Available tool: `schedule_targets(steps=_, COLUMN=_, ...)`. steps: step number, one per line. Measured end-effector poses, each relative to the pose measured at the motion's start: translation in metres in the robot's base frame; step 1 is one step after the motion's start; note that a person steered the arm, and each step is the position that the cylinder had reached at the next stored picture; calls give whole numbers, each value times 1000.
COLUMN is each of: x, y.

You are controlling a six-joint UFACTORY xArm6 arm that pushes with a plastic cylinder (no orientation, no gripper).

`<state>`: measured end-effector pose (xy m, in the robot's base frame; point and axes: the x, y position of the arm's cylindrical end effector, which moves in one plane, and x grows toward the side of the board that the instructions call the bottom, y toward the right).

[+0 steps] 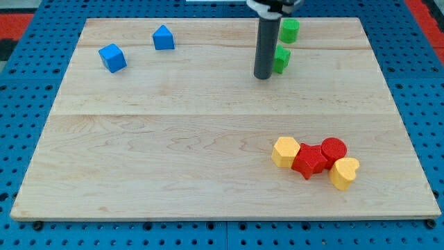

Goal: Place the green star at the top of red star

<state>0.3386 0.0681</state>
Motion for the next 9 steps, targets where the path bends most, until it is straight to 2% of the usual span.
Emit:
schedule_targets(steps=1, x=-32, y=-17)
schedule_targets(steps=2, x=-55, y=-11)
schedule_targets(steps=3, x=-59, y=31)
schedule_targets(steps=5, x=24, y=40)
schedule_targets(steps=6, x=21, y=25)
schedule_targets(steps=7, x=35, y=23)
schedule_targets(steps=9, x=98, y=39)
